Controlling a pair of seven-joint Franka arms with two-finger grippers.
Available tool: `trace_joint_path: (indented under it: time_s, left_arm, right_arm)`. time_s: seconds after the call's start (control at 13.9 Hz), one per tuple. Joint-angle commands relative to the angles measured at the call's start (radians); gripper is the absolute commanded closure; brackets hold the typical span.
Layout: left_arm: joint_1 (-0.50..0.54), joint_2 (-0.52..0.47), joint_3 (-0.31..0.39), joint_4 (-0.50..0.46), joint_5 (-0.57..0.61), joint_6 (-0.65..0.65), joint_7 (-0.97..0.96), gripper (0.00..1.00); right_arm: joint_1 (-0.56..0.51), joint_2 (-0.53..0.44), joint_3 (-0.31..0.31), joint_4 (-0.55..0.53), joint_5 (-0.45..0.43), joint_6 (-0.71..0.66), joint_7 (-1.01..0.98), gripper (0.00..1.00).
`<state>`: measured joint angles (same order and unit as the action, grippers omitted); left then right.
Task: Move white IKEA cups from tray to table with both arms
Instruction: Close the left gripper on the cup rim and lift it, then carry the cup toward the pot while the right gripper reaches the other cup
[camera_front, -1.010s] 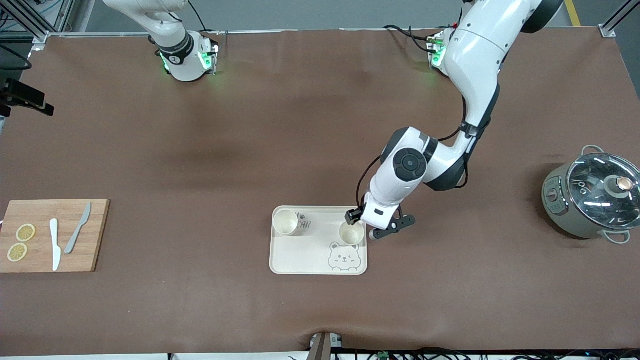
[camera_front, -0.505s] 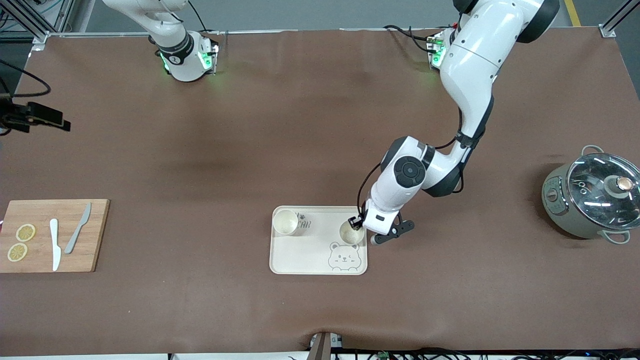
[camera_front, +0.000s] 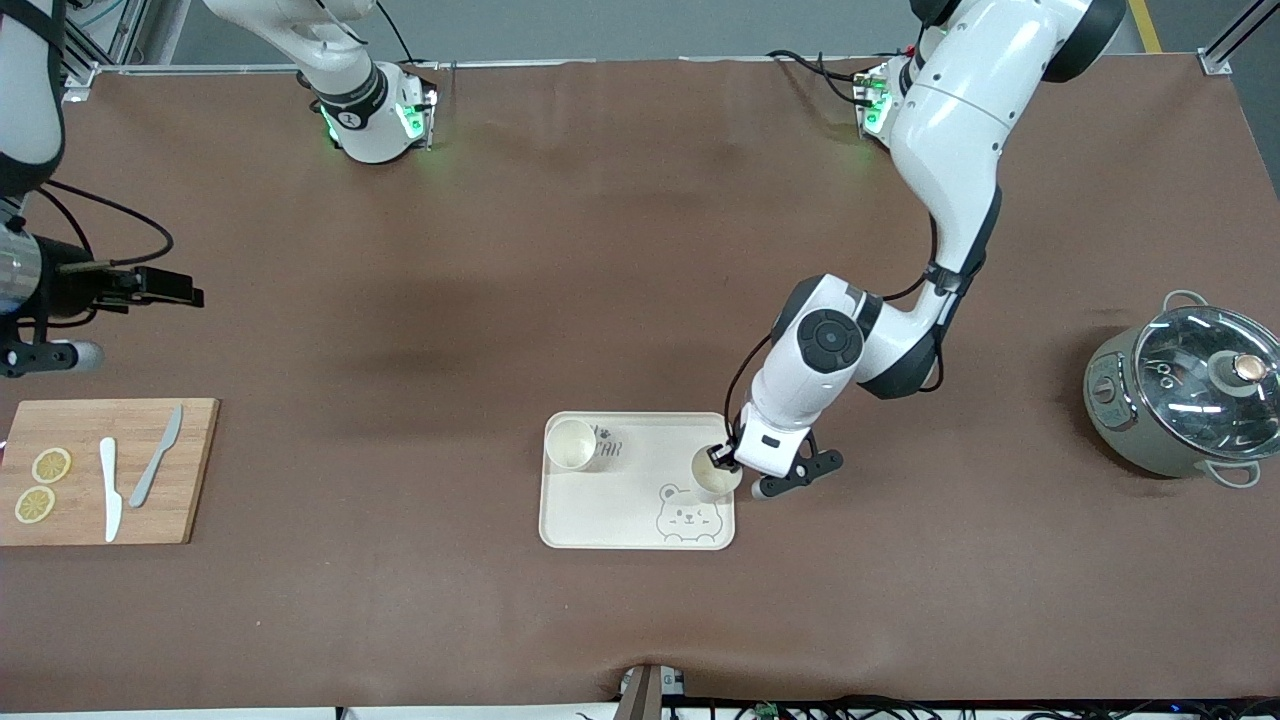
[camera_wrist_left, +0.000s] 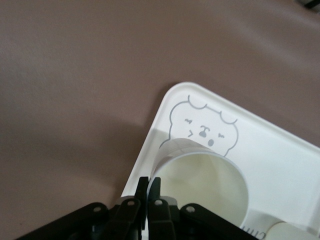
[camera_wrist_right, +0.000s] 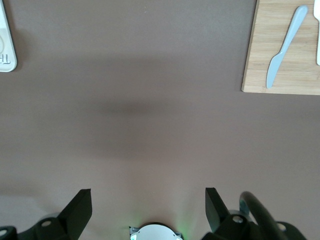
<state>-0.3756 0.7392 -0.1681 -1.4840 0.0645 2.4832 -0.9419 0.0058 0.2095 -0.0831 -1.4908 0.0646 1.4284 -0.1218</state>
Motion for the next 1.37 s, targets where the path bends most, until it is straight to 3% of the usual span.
trace_joint_path:
  time_s: [0.0,0.22,0.51,0.79,0.94,1.3]
  left_arm:
    - [0.020,-0.108,0.004,-0.015,0.026,-0.105,0.005,1.00]
    - [0.069,-0.199,0.004,-0.021,0.026,-0.237,0.069,1.00]
    - [0.187,-0.244,-0.001,-0.036,0.025,-0.352,0.139,1.00]
    - [0.329,-0.233,-0.001,-0.091,0.025,-0.356,0.253,1.00]
    - [0.383,-0.222,0.001,-0.120,0.025,-0.345,0.330,1.00]
    - [0.457,-0.198,-0.001,-0.206,0.026,-0.287,0.405,1.00]
  right_arm:
    - [0.014,0.036,-0.001,0.021,0.064,0.026,0.010,0.00]
    - [0.055,0.059,-0.001,0.014,0.133,0.072,0.050,0.00]
    - [0.258,0.155,-0.001,0.017,0.135,0.240,0.385,0.00]
    - [0.390,0.258,-0.001,0.015,0.149,0.484,0.635,0.00]
    - [0.443,0.304,-0.001,0.020,0.146,0.541,0.787,0.00]
    - [0.519,0.450,-0.003,0.021,0.146,0.746,0.893,0.00]
